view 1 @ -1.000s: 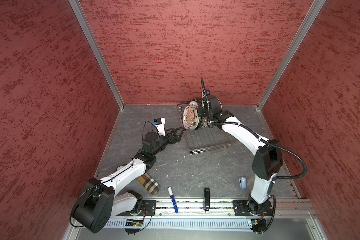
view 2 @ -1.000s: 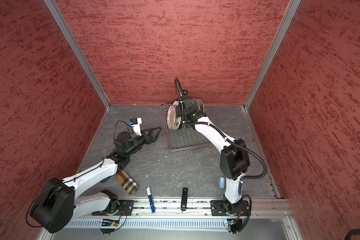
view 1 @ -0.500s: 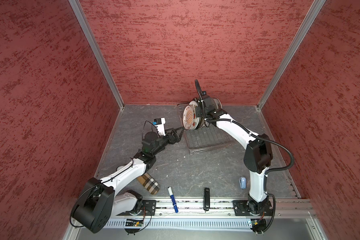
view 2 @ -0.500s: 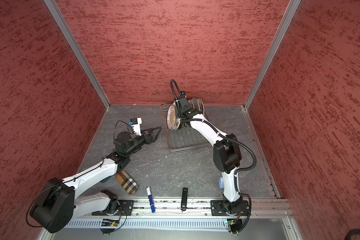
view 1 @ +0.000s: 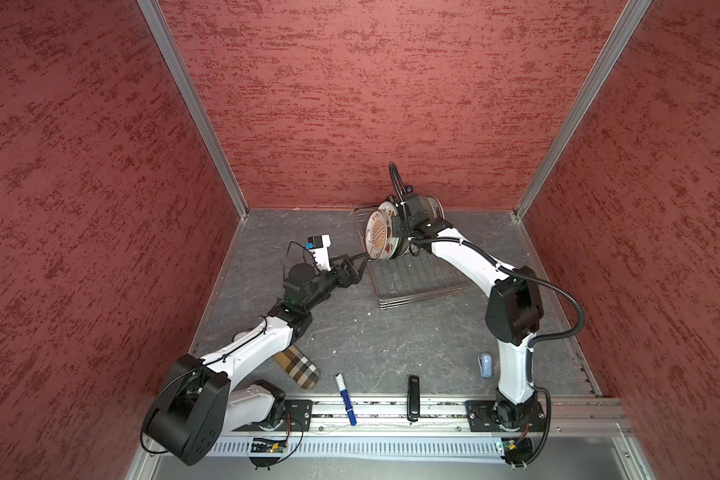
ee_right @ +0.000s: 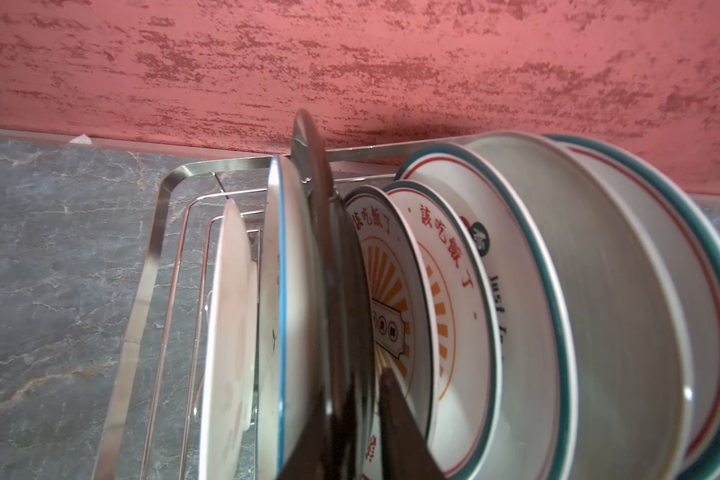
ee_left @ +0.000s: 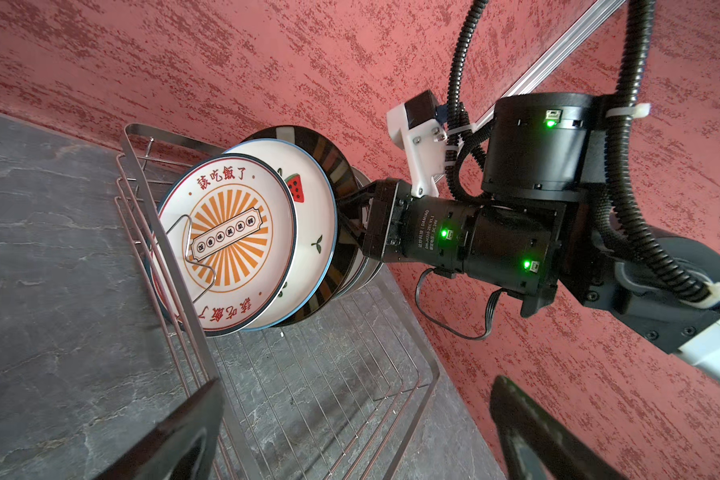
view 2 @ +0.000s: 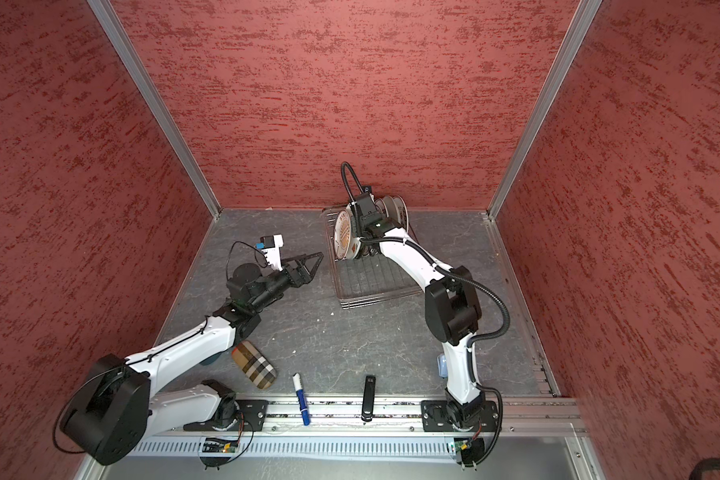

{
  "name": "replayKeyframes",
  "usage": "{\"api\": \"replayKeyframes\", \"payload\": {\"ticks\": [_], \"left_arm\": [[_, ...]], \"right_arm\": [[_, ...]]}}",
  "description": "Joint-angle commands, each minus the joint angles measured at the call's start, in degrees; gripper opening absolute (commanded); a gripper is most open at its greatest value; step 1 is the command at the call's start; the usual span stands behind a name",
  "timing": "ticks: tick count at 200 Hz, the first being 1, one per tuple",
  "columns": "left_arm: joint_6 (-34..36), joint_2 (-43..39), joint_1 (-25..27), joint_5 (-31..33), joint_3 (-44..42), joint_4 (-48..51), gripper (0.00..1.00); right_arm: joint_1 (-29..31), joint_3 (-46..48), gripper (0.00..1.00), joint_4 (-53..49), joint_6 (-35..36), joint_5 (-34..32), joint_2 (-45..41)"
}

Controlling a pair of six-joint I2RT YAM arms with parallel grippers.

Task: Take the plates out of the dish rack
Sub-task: 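Close the right gripper on the dark striped plate's rim in the rack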

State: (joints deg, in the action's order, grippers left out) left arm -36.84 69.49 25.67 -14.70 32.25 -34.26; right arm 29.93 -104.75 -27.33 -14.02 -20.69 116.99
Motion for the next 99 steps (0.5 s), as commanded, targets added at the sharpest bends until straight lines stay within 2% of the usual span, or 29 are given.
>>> {"api": "replayKeyframes", "payload": {"ticks": [1,58,71,99], "left_arm": [[-0.62,1.27,-0.18,-0.62,-0.02,-1.34,1.00],[-0.67,2.79,-0.90,-1.48,0.51,-1.60,0.99],[-0.94,3.17,-1.36,-1.56,0.70,-1.60,0.99],[-1.22,4.22,-2.09,-3.57,1.25,-1.84,0.99]], "right_arm": [[-0.75,-1.08,0.22,-1.10,-1.10,0.13,2.05],[-0.58,-0.73,0.11,0.20,-1.97,-2.51,1.54],[-0.58,-0.59,0.05,0.70,-2.26,-3.52,1.14],[0.19,-0.84,0.04,1.33,-2.07,-7.87,0.40]]}}
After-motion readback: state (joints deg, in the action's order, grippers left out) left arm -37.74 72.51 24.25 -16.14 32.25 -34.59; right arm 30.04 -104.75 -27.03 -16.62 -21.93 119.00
